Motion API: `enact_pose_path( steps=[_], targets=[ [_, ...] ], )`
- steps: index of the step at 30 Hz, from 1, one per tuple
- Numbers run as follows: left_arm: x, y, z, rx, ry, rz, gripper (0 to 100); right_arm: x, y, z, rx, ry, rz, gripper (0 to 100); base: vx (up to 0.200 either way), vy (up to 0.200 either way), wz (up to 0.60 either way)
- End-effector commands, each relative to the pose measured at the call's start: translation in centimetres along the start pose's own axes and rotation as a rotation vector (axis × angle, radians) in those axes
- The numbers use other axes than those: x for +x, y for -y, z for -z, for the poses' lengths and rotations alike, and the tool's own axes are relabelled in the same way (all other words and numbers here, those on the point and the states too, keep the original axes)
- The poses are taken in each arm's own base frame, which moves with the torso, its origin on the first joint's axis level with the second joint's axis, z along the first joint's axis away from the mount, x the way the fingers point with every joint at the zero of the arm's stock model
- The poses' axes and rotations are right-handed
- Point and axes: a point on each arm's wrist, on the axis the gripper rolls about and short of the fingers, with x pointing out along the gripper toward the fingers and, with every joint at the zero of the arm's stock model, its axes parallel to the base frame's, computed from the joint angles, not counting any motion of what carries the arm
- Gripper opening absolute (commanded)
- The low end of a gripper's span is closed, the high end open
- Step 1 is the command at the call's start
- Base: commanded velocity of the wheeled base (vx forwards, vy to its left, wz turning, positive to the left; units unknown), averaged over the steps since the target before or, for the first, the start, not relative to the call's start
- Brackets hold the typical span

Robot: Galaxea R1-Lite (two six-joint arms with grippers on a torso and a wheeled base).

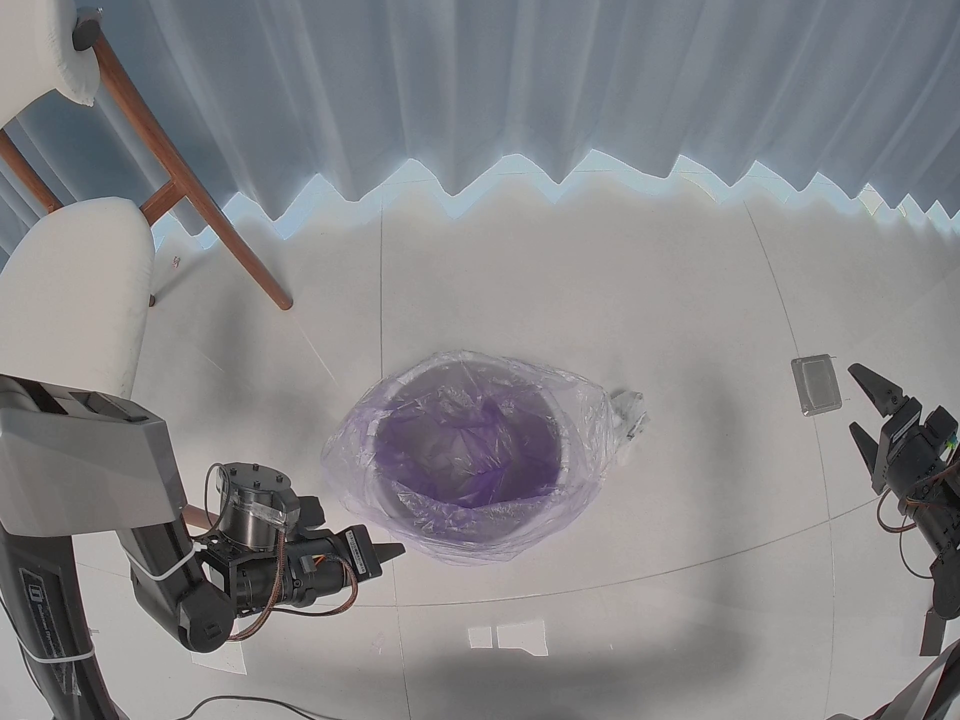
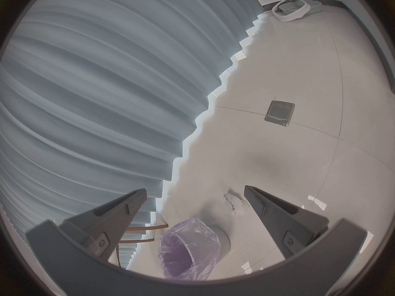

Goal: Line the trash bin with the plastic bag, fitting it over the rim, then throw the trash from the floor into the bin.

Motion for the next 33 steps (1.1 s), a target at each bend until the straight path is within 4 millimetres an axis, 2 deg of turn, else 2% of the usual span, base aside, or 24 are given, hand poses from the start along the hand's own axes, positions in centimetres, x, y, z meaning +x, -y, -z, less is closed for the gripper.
enact_pose_path(
  steps=[1, 9, 14, 18, 19, 26, 33],
  targets=[
    [-0.1, -0.1, 0.1, -0.001, -0.006, -0.008, 0, 0.1, 0.0, 0.0, -0.003, 0.005, -0.009, 100, 0.0, 0.0, 0.0],
    [0.0, -1.0, 0.9, 0.027, -0.031, -0.034, 0, 0.1, 0.1, 0.0, -0.001, 0.002, -0.004, 100, 0.0, 0.0, 0.0],
    [-0.4, 0.3, -0.5, 0.046, 0.068, 0.054, 0, 0.2, 0.2, 0.0, 0.0, -0.001, 0.001, 100, 0.0, 0.0, 0.0],
    [-0.4, 0.4, -0.5, 0.027, 0.098, 0.084, 0, 0.3, 0.2, 0.1, 0.001, -0.002, 0.002, 100, 0.0, 0.0, 0.0],
    [-0.3, 0.3, -0.4, 0.027, 0.097, 0.083, 100, 0.3, 0.2, 0.1, 0.001, -0.002, 0.002, 100, 0.0, 0.0, 0.0],
    [1.3, -0.3, -0.2, 0.018, 0.114, 0.041, 100, 0.2, 0.2, 0.1, 0.001, -0.003, 0.003, 100, 0.0, 0.0, 0.0],
    [1.3, -0.3, -0.3, 0.017, 0.117, 0.039, 100, 0.2, 0.2, 0.1, 0.001, -0.003, 0.003, 100, 0.0, 0.0, 0.0]
  ],
)
